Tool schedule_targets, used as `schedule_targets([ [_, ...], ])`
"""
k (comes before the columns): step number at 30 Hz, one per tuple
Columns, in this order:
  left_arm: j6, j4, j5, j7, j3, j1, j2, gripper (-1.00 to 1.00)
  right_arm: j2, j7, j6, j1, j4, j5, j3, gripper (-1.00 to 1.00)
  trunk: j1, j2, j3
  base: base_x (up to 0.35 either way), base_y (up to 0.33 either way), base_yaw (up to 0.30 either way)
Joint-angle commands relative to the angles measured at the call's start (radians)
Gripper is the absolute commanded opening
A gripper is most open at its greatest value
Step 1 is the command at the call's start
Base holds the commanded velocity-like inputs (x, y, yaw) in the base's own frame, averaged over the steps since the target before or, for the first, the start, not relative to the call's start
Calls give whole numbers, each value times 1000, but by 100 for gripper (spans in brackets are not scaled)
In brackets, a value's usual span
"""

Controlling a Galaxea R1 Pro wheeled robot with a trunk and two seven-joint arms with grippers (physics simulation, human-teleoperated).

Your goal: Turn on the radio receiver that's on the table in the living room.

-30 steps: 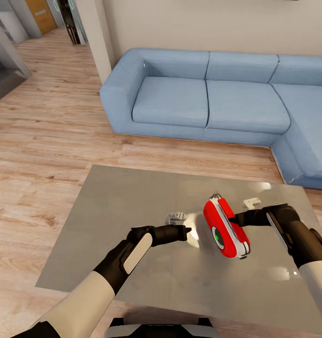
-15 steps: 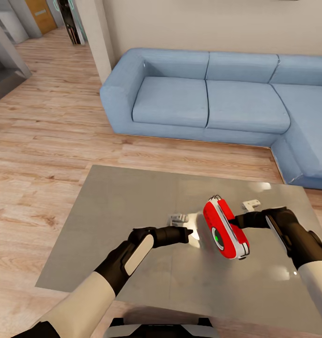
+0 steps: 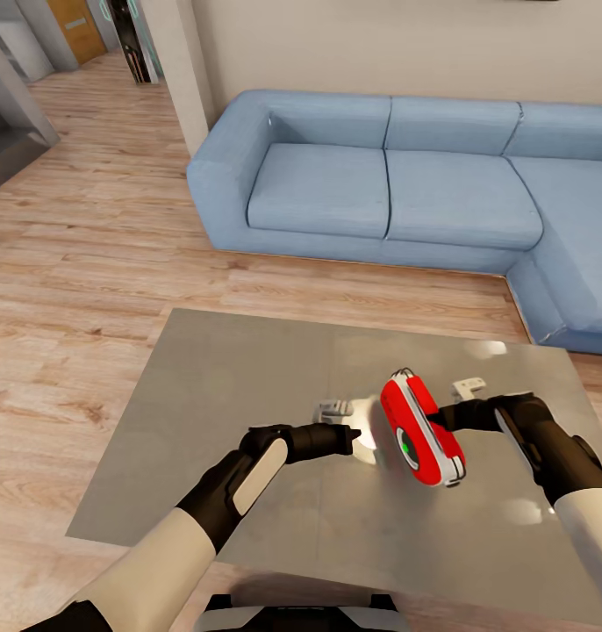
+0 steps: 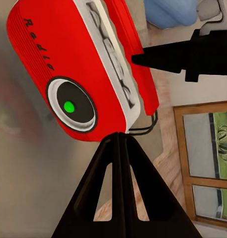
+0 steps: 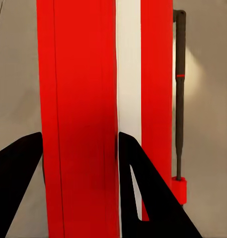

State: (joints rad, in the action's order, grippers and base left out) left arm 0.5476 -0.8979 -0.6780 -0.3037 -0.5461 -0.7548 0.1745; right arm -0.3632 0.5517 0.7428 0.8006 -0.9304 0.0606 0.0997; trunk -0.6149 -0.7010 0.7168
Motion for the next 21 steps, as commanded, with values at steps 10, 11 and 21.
schedule_targets([
  [10,0,0,0,0,0,0,0,-100,6,-11,-19,0,24,-1,1,-100,0,0,0,0,0,0],
  [11,0,0,0,0,0,0,0,-100,6,-11,-19,0,28,-1,1,-100,0,0,0,0,0,0],
  [21,0,-1,0,0,0,0,0,-100,6,-13,-46,0,36,-1,2,-100,0,0,0,0,0,0],
])
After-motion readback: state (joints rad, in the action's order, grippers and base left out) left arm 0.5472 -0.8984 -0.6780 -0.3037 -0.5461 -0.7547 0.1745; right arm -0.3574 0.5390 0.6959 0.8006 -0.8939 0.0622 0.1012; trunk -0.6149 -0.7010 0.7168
